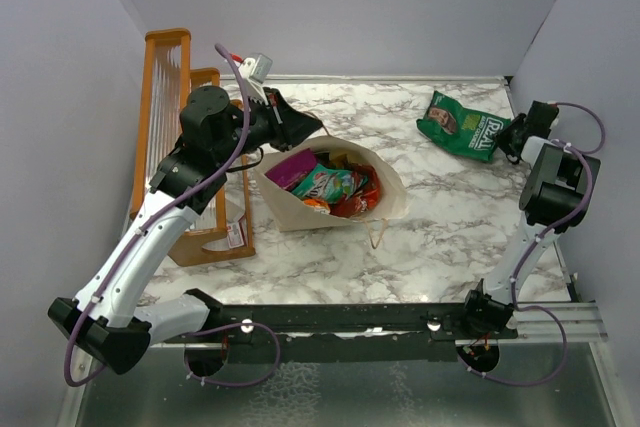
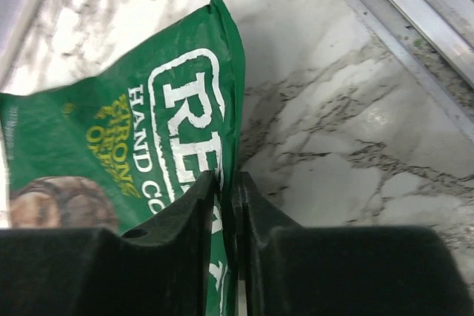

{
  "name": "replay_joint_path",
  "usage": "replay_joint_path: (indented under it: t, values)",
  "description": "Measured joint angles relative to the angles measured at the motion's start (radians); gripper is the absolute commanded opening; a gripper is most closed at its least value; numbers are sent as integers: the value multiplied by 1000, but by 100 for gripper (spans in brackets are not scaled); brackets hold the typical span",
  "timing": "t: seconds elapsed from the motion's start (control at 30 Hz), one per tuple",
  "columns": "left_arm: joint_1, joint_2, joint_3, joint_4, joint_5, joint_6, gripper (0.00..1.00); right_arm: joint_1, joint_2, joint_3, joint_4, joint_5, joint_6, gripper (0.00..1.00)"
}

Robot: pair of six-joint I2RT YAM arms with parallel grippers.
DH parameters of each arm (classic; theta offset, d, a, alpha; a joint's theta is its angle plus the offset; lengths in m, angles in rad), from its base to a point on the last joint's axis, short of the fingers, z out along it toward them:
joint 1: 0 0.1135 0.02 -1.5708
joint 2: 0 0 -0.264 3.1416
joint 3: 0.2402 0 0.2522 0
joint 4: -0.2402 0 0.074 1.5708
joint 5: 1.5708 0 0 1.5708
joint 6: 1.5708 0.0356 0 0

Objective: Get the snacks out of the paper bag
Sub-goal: Place the snack at the center of the board.

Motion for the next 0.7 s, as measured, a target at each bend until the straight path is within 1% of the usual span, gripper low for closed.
replay_joint_path:
  t: [0.07,0.17,0.27,0.33,0.43,0.57,0.67,0.7]
  values:
    - [0,0,0,13,41,17,0,0,-3,-3,-3,11,-14,36]
    - [-2,0,-3,50,111,29,0,0,-36,-45,-11,16,-23,44]
    - [-14,-3,-26,103,174,31,0,-2,-132,-139,-19,16,-24,52]
    - [-28,-6,-49,139,201,31,0,-3,-229,-205,-30,18,-32,57]
    - [-46,-19,-95,189,233,29,0,-5,-380,-266,-27,19,-53,58]
    - [-60,-39,-138,239,260,29,0,20,-552,-285,-23,15,-100,58]
    - [-69,-47,-153,263,271,28,0,110,-652,-299,-3,1,-146,58]
    - [-72,-47,-154,269,273,26,0,172,-690,-310,7,-18,-167,59]
